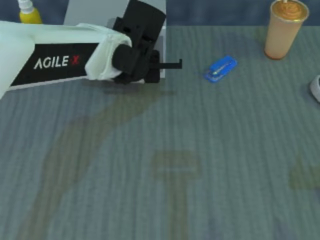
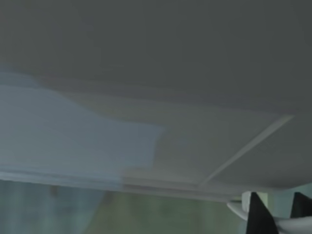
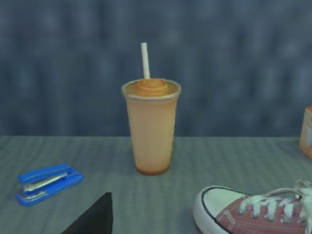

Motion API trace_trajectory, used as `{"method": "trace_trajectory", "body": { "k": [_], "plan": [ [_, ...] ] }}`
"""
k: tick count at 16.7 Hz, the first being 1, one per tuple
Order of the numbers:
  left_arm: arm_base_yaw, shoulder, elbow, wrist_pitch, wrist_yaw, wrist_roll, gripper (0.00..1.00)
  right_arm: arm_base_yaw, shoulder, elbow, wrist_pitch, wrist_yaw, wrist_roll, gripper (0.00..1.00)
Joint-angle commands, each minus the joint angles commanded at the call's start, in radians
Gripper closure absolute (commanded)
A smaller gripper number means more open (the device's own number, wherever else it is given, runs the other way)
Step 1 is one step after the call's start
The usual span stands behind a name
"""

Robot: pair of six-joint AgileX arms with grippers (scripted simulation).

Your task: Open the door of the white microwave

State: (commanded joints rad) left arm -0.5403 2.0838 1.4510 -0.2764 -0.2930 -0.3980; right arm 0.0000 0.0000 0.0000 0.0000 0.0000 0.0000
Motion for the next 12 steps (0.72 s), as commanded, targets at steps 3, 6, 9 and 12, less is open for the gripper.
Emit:
{"method": "trace_trajectory", "body": {
  "k": [3,6,9,12],
  "plan": [
    [0.0,0.0,0.0,0.0,0.0,0.0,1.0,0.0,0.0,0.0,0.0,0.0,0.0,0.0],
    [0.0,0.0,0.0,0.0,0.0,0.0,1.0,0.0,0.0,0.0,0.0,0.0,0.0,0.0],
    [0.0,0.0,0.0,0.0,0.0,0.0,1.0,0.0,0.0,0.0,0.0,0.0,0.0,0.0],
    [-0.007,0.001,0.001,0.002,0.008,-0.002,1.0,0.0,0.0,0.0,0.0,0.0,0.0,0.0]
  ]
}}
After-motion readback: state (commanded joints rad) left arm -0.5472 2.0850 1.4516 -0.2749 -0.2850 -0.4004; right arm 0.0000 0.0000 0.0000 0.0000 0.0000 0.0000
